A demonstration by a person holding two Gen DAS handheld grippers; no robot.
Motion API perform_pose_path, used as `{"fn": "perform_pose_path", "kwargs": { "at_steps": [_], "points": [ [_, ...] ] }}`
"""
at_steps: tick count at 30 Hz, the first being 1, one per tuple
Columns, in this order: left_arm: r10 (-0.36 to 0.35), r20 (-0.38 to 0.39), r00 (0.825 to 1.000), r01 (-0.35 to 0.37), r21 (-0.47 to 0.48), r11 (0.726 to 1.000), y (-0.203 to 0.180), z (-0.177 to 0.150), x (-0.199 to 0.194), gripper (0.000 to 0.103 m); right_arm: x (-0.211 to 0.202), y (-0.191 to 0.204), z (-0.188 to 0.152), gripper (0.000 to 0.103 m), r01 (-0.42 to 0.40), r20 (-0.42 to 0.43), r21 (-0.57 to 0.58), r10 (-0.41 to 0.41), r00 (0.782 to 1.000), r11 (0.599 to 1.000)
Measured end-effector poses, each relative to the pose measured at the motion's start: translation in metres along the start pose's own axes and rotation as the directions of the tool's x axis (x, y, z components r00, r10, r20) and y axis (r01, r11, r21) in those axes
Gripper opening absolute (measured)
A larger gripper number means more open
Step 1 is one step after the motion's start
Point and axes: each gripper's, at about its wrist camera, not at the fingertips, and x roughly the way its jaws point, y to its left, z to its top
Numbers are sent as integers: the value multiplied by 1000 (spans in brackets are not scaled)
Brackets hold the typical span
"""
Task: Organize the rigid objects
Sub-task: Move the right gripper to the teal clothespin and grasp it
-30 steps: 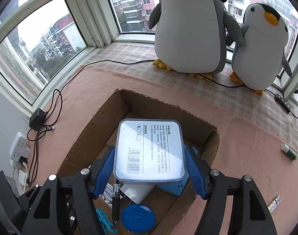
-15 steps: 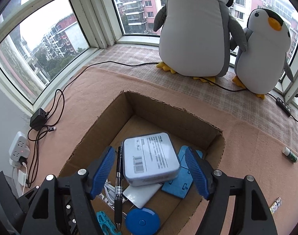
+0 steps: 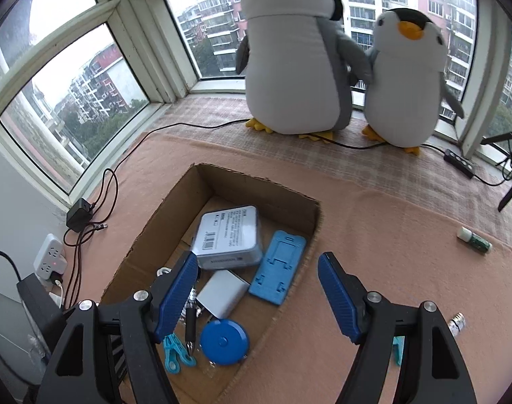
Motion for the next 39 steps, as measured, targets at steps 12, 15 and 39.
{"fn": "perform_pose_path", "kwargs": {
  "at_steps": [12,15,39],
  "points": [
    [1,0,1000,-1,0,1000,0,0,0,29,-34,-83,-44,70,46,-42,128,-41,998,991],
    [0,0,1000,0,-1,1000,0,0,0,29,-33,-102,-56,70,66,-76,153,-55,996,986],
    [0,0,1000,0,0,1000,0,0,0,29,16,-117,-86,38,168,-242,56,-150,959,984]
  ]
}}
